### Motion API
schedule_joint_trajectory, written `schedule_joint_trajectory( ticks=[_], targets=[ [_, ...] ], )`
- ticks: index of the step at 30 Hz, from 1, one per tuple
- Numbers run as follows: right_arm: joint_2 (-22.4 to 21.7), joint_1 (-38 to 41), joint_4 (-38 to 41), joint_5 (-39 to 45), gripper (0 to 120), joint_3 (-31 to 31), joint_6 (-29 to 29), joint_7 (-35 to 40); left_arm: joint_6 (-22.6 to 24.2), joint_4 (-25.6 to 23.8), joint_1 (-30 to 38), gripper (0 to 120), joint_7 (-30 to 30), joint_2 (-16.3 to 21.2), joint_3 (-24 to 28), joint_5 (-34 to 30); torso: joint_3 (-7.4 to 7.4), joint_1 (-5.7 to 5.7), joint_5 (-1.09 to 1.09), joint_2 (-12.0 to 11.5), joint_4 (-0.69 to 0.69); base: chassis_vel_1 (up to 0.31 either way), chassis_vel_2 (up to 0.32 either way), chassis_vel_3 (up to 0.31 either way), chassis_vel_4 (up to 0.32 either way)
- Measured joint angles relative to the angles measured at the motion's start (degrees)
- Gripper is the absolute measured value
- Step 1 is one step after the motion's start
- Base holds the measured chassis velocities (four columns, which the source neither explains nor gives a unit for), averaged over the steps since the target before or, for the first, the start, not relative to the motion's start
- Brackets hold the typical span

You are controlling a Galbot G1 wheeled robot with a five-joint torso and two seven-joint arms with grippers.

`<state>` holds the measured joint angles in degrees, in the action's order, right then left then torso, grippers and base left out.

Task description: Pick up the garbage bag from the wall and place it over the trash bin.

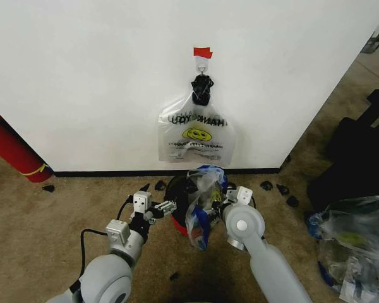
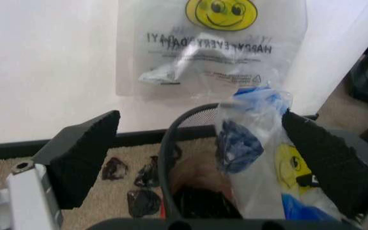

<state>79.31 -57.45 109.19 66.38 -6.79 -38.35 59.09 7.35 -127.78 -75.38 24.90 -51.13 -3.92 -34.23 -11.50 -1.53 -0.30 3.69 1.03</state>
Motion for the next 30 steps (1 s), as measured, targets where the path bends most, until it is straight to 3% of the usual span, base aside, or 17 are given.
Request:
schedule_joint_trajectory(
  ticks=[8, 16, 20, 22, 23, 24, 25, 27, 30],
  targets=[
    [0.3, -2.4, 1.0, -2.8, 1, -1.5, 5.0, -5.2, 0.6, -0.3, 1.1, 100, 0.0, 0.8, 0.6, -0.7, 0.0, 0.0, 0.0, 0.0, 0.0, 0.0, 0.0, 0.0, 0.0],
    [-0.9, -11.3, 5.4, -9.9, 1, -5.4, 15.1, -21.6, 3.4, -4.7, 4.0, 100, 0.9, 2.9, 1.0, -7.8, 0.0, 0.01, 0.0, 0.0, 0.01, 0.0, 0.0, 0.0, 0.0],
    [-0.6, -14.5, 7.5, -10.7, 1, -7.0, 18.7, -25.6, 5.9, -8.1, 7.1, 100, 1.2, 5.0, 1.3, -15.0, 0.0, 0.01, -0.01, 0.0, 0.01, 0.0, 0.0, 0.0, 0.0],
    [-0.2, -16.2, 8.3, -12.8, 1, -7.1, 20.1, -27.5, 8.0, -10.2, 10.0, 100, 1.7, 6.2, 1.5, -21.6, 0.0, 0.01, 0.0, 0.0, -0.02, 0.0, 0.0, 0.0, 0.0],
    [-0.2, -16.2, 8.3, -12.8, 1, -7.1, 20.1, -27.5, 8.0, -10.2, 10.0, 100, 1.7, 6.2, 1.5, -21.6, 0.0, 0.01, 0.0, 0.0, -0.02, 0.0, 0.0, 0.0, 0.0],
    [-0.1, -16.8, 8.5, -14.1, 1, -7.1, 20.7, -28.3, 9.0, -10.9, 11.2, 100, 2.0, 6.5, 1.7, -25.0, 0.0, 0.01, 0.0, 0.0, -0.01, 0.0, 0.0, 0.0, 0.0],
    [0.1, -18.0, 8.8, -16.9, 1, -7.1, 21.9, -29.7, 11.7, -12.6, 14.6, 100, 3.5, 6.8, 1.9, -34.5, 0.0, 0.01, 0.0, 0.0, 0.0, 0.0, 0.0, 0.0, 0.0],
    [0.4, -19.5, 9.6, -19.7, 1, -7.2, 22.8, -31.0, 16.2, -13.8, 19.5, 100, 6.8, 6.3, 3.0, -44.0, 0.0, 0.01, 0.01, 0.0, 0.02, 0.0, 0.0, 0.0, 0.0],
    [0.8, -20.8, 10.7, -21.2, 1, -7.5, 23.1, -31.5, 18.0, -13.2, 22.9, 100, 8.0, 5.8, 5.0, -45.5, 0.0, 0.01, -0.01, 0.0, 0.02, 0.0, 0.0, 0.0, 0.0]
  ],
)
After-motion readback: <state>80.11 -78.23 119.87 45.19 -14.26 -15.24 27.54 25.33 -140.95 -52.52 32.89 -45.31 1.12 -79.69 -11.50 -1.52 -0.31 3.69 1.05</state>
